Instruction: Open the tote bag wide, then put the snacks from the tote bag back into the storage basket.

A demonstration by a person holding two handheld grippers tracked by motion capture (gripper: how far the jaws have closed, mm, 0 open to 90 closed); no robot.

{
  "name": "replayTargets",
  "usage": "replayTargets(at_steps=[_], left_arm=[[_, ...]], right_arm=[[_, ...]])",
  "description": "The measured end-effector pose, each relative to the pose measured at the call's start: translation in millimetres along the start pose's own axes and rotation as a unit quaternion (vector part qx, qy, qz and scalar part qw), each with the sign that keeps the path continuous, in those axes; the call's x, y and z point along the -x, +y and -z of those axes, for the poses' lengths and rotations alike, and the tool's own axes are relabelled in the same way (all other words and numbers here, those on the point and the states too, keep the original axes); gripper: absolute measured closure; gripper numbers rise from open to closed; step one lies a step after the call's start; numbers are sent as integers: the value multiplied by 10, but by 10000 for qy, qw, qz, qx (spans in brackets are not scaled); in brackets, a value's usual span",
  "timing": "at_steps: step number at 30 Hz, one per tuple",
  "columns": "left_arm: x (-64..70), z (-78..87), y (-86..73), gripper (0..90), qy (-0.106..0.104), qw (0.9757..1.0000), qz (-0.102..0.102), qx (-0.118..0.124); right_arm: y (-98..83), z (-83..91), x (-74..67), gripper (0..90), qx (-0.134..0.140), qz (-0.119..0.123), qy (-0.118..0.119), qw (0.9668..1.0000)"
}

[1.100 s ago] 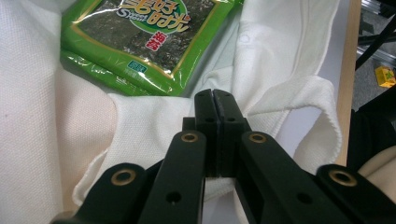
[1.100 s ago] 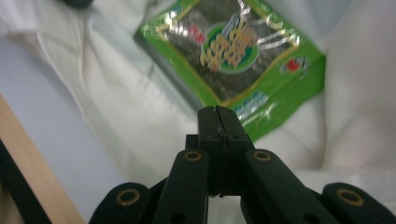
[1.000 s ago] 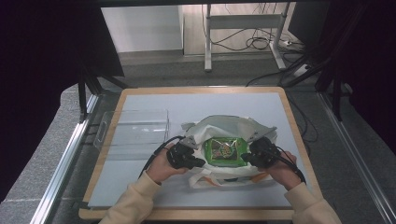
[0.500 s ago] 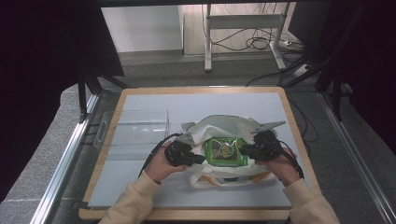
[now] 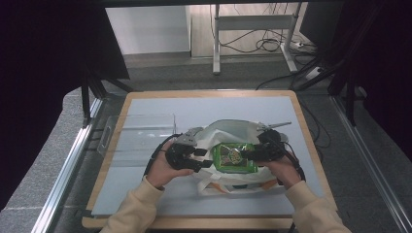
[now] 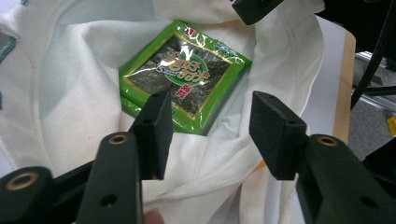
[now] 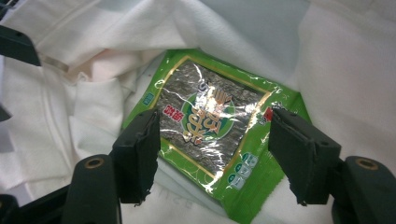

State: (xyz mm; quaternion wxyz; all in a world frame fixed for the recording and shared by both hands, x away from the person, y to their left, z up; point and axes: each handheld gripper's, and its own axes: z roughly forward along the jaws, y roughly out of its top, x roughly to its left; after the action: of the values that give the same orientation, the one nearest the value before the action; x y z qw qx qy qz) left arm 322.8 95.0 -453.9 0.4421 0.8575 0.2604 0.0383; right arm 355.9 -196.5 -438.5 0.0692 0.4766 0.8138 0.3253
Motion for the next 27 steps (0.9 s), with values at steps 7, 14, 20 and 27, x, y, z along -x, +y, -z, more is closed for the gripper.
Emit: replayTargets(at_steps=[7, 14, 20, 27], left_arm=[[0, -31, -2, 418, -10, 10000, -1, -95], [-11, -5, -3, 398, -13, 9999, -23, -111], [-18, -12, -5, 393, -34, 9999, 9, -95], [-23, 12, -4, 391, -81, 10000, 12, -41]], right_arm=[[51, -103, 19, 334, -208, -177, -155, 9995], [69, -213, 59, 326, -458, -284, -348, 9979], [106, -280, 7, 308, -642, -238, -583, 9960], [130, -439, -23, 274, -1082, -470, -799, 9898]])
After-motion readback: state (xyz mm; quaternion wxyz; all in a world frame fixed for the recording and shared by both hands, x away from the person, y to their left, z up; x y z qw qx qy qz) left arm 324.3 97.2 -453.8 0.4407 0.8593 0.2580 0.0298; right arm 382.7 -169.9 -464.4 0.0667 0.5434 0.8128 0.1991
